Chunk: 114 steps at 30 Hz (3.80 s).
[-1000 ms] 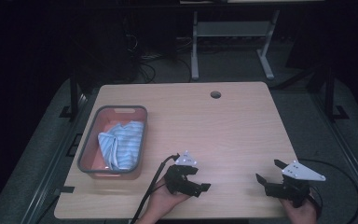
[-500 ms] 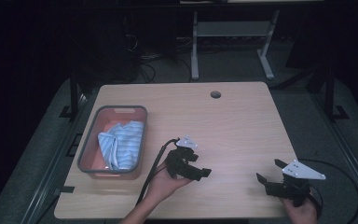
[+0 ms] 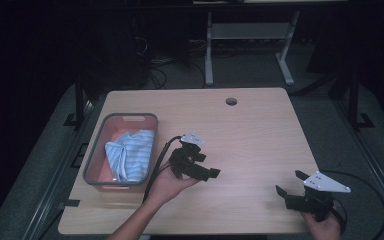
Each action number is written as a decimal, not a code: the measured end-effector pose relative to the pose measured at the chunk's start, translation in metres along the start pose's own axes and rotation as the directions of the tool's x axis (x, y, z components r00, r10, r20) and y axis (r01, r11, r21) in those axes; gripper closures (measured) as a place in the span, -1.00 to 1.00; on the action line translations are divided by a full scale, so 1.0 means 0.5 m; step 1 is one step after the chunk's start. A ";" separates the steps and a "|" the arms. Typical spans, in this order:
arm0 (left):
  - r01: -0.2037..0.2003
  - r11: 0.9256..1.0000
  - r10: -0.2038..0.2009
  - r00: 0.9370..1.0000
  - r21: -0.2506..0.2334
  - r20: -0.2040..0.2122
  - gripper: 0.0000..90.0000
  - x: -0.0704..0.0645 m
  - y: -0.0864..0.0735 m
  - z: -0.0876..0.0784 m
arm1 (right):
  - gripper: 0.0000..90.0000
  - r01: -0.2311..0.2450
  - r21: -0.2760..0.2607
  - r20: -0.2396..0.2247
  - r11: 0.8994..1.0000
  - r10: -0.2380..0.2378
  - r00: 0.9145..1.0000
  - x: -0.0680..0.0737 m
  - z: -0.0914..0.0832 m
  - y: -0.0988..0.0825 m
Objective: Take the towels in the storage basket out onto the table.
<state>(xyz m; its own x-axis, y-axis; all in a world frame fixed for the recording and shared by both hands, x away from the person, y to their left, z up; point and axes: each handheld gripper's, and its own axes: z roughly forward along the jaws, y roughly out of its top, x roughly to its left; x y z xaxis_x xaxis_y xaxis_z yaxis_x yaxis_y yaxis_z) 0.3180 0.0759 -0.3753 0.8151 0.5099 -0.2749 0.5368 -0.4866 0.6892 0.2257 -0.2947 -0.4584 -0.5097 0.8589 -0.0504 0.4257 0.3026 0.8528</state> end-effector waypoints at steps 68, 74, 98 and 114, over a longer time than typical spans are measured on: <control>0.297 0.945 -0.322 0.915 -0.137 -0.244 -0.45 0.233 -0.080 -0.301 | -0.69 0.028 0.012 -0.005 1.000 -0.028 1.000 0.012 0.006 0.005; 0.338 0.932 -0.362 0.880 -0.131 -0.306 -0.45 0.260 -0.111 -0.312 | -0.69 0.030 0.013 -0.006 0.999 -0.029 1.000 0.013 0.007 0.006; 0.485 0.874 -0.434 0.770 -0.011 -0.468 -0.36 0.306 -0.172 -0.247 | -0.69 0.034 0.015 -0.012 0.999 -0.034 0.999 0.016 0.009 0.007; 0.489 0.847 -0.284 0.748 0.210 -0.599 0.15 0.318 -0.161 -0.191 | -0.69 0.041 0.011 -0.016 0.999 -0.041 0.999 0.016 0.007 0.008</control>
<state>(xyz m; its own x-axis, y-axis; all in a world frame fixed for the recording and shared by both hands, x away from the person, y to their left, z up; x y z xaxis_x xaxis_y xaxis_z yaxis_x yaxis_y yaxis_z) 0.3837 0.2636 -0.4104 0.3271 0.9450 0.0003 0.8989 -0.3113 0.3084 0.2260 -0.2854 -0.4572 -0.5387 0.8390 -0.0764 0.4126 0.3418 0.8443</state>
